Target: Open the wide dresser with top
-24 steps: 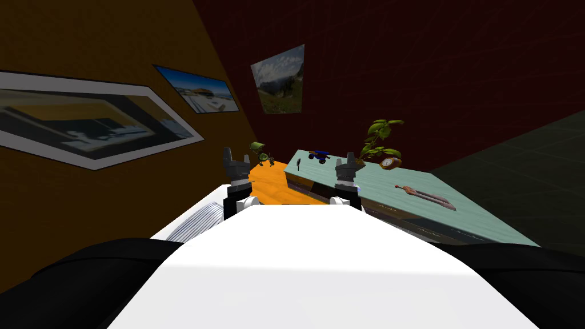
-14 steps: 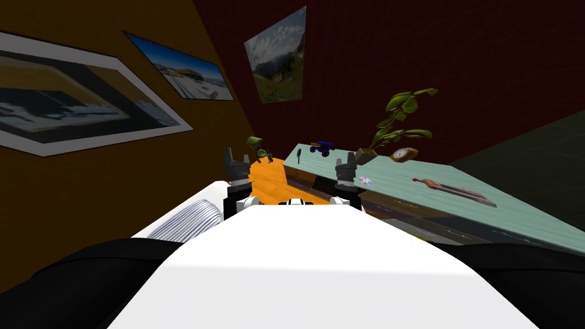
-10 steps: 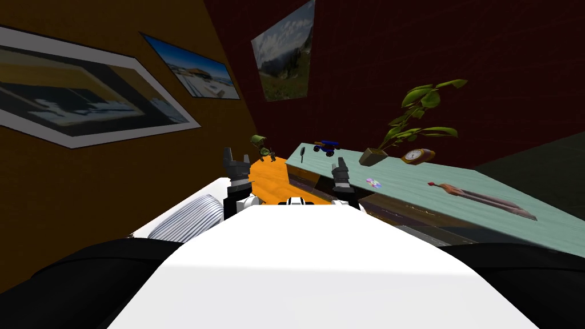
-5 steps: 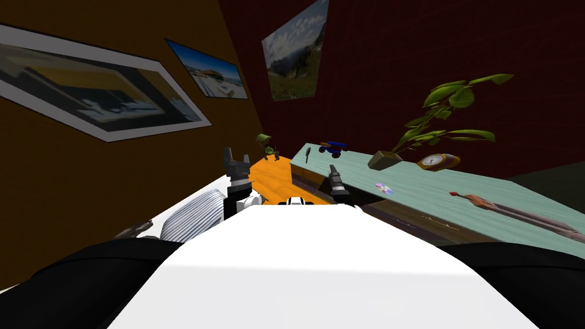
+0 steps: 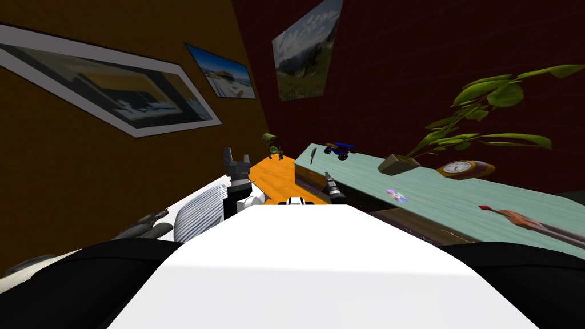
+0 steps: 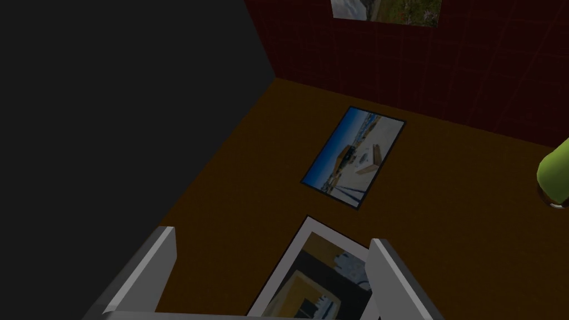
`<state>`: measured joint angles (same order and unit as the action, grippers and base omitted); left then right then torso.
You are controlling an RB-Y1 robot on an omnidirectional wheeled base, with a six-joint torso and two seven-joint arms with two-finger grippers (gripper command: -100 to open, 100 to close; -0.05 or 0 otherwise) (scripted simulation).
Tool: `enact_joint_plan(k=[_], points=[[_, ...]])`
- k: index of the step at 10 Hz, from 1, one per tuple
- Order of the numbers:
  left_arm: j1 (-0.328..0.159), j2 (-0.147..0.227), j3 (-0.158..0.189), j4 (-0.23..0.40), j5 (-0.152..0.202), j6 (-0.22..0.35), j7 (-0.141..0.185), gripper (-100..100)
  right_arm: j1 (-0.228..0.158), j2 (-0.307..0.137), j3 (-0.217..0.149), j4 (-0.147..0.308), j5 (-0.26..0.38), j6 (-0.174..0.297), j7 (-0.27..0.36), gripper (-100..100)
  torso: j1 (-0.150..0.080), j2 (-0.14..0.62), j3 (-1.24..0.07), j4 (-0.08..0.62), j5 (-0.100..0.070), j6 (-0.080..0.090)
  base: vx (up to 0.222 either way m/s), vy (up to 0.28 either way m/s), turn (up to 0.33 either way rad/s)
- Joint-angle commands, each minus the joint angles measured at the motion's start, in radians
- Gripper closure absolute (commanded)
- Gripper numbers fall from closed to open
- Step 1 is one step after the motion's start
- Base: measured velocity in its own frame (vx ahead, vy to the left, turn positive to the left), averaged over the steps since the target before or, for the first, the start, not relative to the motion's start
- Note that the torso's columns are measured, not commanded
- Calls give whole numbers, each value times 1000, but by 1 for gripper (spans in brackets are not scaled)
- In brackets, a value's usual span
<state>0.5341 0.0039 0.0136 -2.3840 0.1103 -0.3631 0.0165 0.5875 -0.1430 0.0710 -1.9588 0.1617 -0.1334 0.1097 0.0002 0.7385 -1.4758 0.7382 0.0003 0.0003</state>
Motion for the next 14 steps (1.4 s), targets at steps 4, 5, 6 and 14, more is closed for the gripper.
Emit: enact_joint_plan(k=[4,5,6,14], points=[[0,0,0,0,0,0,0,0,21,-25,17,77,82,143,-9,-100,1,-1,0,0,0,-1,18,37,166],[0,0,0,0,0,0,0,0,21,-25,17,77,82,154,-9,-100,0,-1,0,0,0,0,11,13,-25],[0,0,0,0,0,0,0,0,31,-29,27,122,125,196,-10,-100,-1,0,0,0,0,0,20,32,259],[0,0,0,0,0,0,0,0,49,-34,47,214,215,358,-13,-100,0,-1,0,0,0,0,17,25,103]])
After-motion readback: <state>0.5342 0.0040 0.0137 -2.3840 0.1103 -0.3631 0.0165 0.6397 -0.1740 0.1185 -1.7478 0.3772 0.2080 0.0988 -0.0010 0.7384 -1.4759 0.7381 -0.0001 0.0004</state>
